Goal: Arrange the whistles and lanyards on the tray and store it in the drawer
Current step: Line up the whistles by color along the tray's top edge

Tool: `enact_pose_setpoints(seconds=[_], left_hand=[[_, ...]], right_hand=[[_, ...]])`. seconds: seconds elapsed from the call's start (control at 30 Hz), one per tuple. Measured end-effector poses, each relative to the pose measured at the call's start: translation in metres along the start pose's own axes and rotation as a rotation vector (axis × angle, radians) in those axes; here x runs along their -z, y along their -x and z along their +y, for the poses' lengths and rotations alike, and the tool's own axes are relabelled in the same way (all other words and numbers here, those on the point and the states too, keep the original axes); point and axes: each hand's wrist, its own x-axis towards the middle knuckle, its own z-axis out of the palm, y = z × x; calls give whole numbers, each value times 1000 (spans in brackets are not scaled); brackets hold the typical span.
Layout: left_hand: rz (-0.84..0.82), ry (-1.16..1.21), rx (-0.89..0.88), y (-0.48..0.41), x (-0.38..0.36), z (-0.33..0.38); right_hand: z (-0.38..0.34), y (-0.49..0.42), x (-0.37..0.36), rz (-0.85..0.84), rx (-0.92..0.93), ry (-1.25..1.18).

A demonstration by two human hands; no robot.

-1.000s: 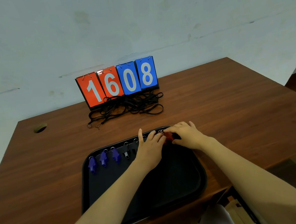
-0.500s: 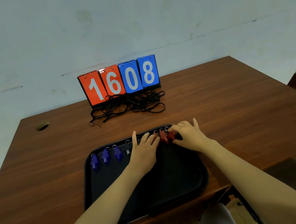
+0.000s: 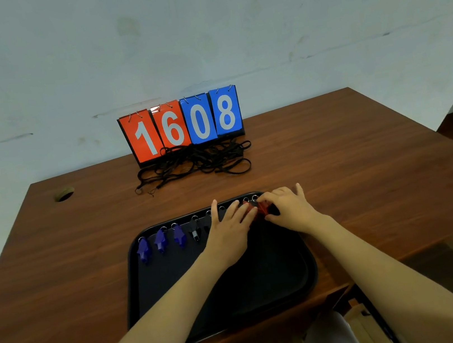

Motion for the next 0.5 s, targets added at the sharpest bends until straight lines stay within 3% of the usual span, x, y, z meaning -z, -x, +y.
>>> enact_pose_setpoints(seconds=[0.5], left_hand=[[-33,13,-13,-4,3,3]], right_hand=[[0,3,6,-21,-17,-12]])
